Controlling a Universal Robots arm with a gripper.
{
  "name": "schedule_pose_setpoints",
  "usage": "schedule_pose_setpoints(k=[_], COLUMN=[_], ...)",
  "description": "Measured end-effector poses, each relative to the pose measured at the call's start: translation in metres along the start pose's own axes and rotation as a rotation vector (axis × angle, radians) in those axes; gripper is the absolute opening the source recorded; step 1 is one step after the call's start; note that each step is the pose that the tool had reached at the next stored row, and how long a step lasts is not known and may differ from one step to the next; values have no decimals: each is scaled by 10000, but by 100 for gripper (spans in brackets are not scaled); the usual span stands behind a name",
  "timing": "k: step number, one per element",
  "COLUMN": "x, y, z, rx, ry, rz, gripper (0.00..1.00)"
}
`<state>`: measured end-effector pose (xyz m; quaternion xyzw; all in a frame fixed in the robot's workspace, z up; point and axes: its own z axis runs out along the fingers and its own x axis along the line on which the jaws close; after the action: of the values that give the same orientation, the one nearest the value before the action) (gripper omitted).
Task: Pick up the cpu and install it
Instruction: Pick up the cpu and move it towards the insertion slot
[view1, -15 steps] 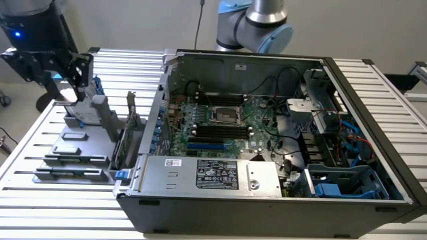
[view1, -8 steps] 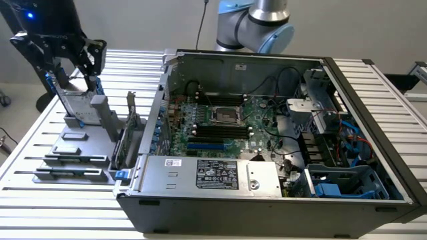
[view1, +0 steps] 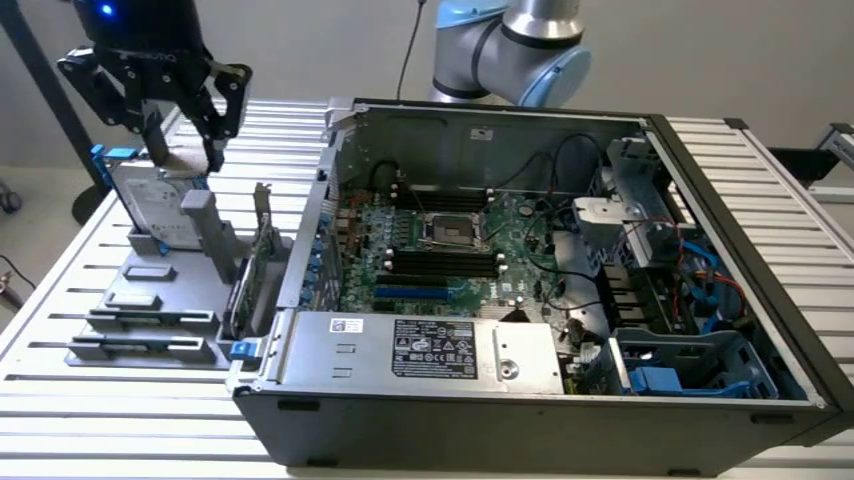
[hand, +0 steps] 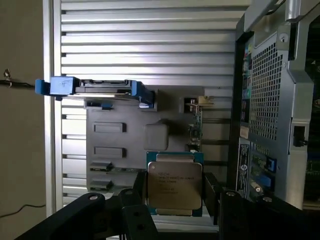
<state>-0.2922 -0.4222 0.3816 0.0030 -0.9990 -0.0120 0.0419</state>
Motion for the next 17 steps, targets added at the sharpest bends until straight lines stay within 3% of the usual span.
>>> schedule_pose_setpoints(k=[17], x=[-769], y=[12], z=[-79], rx=[-1], ry=[1], rz=[-1], gripper=[55])
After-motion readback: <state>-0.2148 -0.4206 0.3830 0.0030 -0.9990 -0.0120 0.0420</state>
